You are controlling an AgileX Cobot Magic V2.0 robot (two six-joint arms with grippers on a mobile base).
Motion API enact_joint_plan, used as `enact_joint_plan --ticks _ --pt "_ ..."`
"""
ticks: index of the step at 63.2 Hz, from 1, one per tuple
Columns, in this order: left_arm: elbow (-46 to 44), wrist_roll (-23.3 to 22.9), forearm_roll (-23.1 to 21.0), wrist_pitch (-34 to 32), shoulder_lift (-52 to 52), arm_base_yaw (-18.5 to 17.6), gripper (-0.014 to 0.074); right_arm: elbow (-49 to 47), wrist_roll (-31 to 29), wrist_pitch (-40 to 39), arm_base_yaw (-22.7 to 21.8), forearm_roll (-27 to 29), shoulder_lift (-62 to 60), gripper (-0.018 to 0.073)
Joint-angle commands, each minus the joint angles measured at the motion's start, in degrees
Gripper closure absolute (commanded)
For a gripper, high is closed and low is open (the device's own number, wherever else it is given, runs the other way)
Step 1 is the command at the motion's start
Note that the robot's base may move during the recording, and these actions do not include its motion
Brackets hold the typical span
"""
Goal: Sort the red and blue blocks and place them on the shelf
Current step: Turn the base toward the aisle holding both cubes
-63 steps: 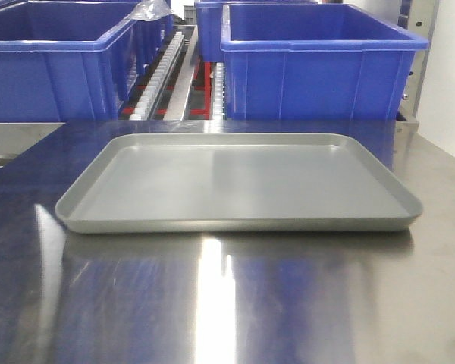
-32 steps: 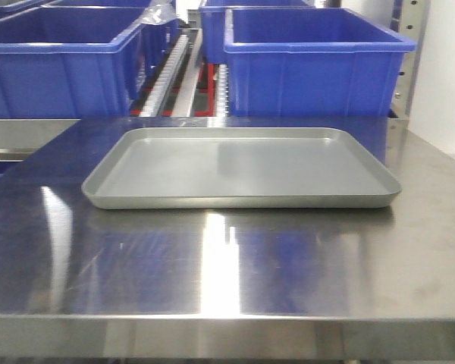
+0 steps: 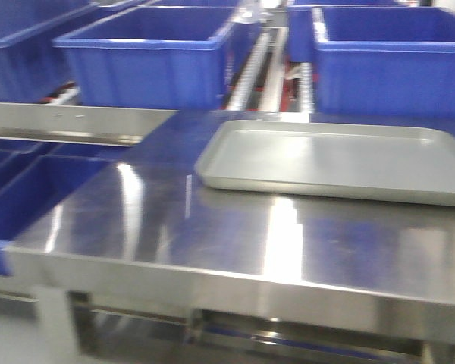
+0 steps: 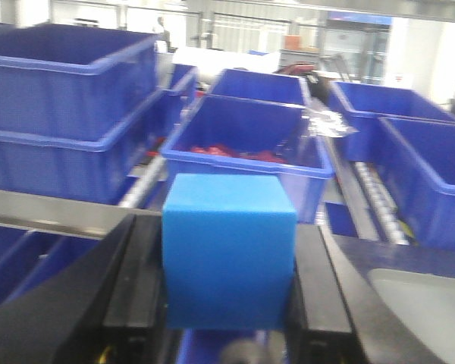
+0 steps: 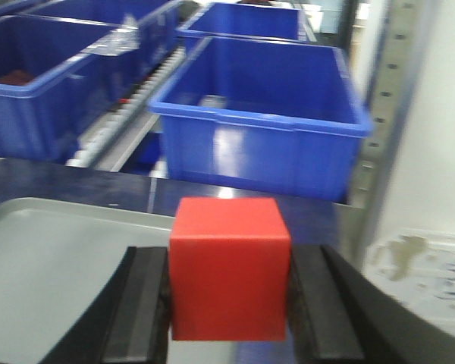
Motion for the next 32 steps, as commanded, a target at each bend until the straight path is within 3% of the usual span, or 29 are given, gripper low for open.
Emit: enact_joint_plan --ticks 1,32 --pt "-1.6 -0.2 -0.5 -4.9 0.5 0.1 0.0473 -1.8 0.0 -4.9 -0.1 -0.2 0.1 0.0503" --pt "-1.6 -0.2 -0.5 -4.9 0.5 0.1 0.0473 -1.8 0.0 -4.9 -0.1 -0.2 0.1 0.0503"
